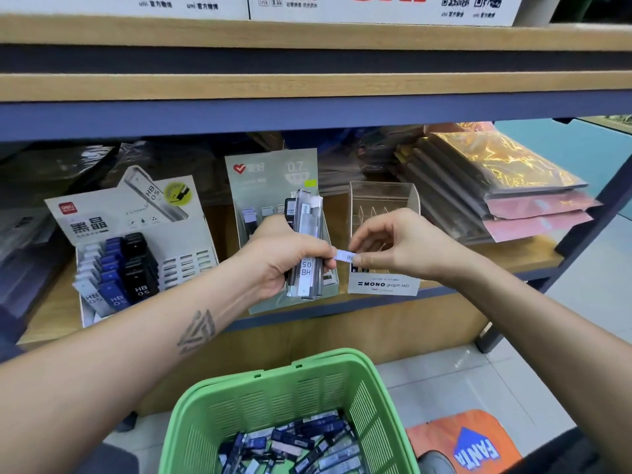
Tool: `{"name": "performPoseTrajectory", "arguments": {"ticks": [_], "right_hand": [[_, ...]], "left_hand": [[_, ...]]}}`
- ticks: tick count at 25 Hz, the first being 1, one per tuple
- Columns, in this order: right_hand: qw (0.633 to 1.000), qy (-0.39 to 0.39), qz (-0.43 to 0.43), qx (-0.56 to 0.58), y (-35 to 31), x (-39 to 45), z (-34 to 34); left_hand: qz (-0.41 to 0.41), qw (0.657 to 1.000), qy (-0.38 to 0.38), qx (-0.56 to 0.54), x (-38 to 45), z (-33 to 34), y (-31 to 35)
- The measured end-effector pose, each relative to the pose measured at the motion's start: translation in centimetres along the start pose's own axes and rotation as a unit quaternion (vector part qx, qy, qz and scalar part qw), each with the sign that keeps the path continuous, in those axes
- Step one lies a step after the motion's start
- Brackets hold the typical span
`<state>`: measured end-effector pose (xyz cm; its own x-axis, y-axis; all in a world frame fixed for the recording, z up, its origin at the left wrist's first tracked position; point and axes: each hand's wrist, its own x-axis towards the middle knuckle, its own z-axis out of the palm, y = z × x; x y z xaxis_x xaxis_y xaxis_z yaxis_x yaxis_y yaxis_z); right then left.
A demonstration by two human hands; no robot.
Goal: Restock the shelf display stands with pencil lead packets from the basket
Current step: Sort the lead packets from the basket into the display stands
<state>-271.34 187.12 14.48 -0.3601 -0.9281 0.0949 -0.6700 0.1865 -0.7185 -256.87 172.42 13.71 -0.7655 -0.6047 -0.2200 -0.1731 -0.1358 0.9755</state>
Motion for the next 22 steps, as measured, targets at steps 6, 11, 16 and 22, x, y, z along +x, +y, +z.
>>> {"name": "performPoseTrajectory", "arguments": {"ticks": [6,11,16,22], "right_hand": [[0.992,0.088,0.025,-0.089,2.3,0.2,-3.0],[0.967,0.225,0.092,-0.072,5.9,-0.2,-0.6],[0.962,0.231,0.129,-0.072,7.0,0.2,1.4],[0.957,0.213,0.154,-0.119,7.3,0.7,2.4]], "left_hand": [[-0.013,0.999,-0.023,-0.036,0.4,-0.1,-0.2],[-0.018,0.999,-0.034,-0.032,0.2,0.4,-0.8],[-0.021,0.999,-0.031,-0.016,-0.1,0.7,-1.1],[-0.029,0.999,-0.037,-0.009,0.0,0.6,-1.3]]}}
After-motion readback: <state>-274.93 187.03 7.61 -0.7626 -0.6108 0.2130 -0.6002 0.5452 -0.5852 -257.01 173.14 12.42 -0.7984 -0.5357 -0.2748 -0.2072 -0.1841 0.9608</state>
